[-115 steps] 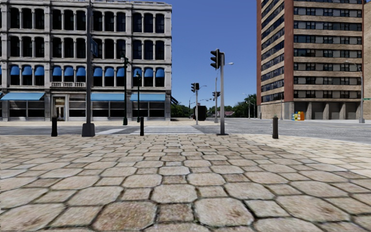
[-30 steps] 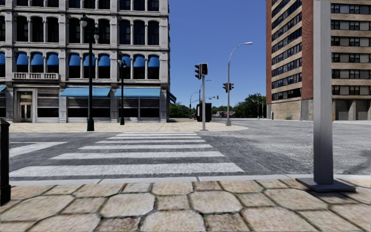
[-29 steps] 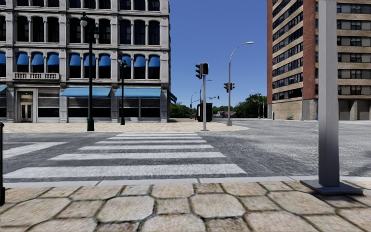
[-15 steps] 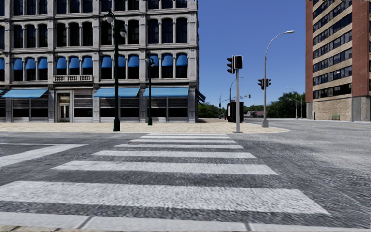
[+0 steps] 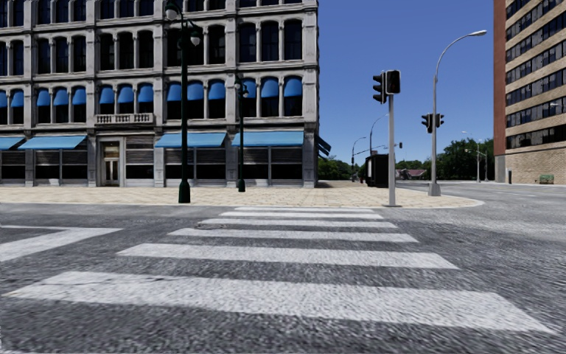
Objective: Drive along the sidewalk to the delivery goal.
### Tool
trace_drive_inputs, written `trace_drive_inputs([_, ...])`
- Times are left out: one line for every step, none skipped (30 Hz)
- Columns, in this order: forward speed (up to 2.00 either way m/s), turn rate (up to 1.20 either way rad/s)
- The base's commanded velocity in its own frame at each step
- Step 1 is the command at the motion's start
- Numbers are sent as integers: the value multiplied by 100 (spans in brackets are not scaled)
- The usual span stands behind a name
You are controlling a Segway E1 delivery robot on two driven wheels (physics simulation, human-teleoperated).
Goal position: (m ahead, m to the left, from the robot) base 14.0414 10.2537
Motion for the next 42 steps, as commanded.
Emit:
trace_drive_inputs([200,0])
trace_drive_inputs([200,0])
trace_drive_inputs([200,0])
trace_drive_inputs([200,0])
trace_drive_inputs([200,0])
trace_drive_inputs([200,0])
trace_drive_inputs([200,0])
trace_drive_inputs([200,0])
trace_drive_inputs([200,0])
trace_drive_inputs([200,0])
trace_drive_inputs([200,0])
trace_drive_inputs([200,0])
trace_drive_inputs([200,0])
trace_drive_inputs([200,0])
trace_drive_inputs([200,0])
trace_drive_inputs([200,0])
trace_drive_inputs([200,0])
trace_drive_inputs([200,0])
trace_drive_inputs([200,0])
trace_drive_inputs([200,0])
trace_drive_inputs([200,0])
trace_drive_inputs([200,0])
trace_drive_inputs([200,0])
trace_drive_inputs([200,0])
trace_drive_inputs([200,0])
trace_drive_inputs([200,0])
trace_drive_inputs([200,0])
trace_drive_inputs([200,0])
trace_drive_inputs([200,0])
trace_drive_inputs([200,0])
trace_drive_inputs([200,0])
trace_drive_inputs([200,0])
trace_drive_inputs([200,0])
trace_drive_inputs([200,0])
trace_drive_inputs([200,0])
trace_drive_inputs([200,0])
trace_drive_inputs([200,0])
trace_drive_inputs([200,0])
trace_drive_inputs([200,0])
trace_drive_inputs([200,0])
trace_drive_inputs([200,0])
trace_drive_inputs([200,0])
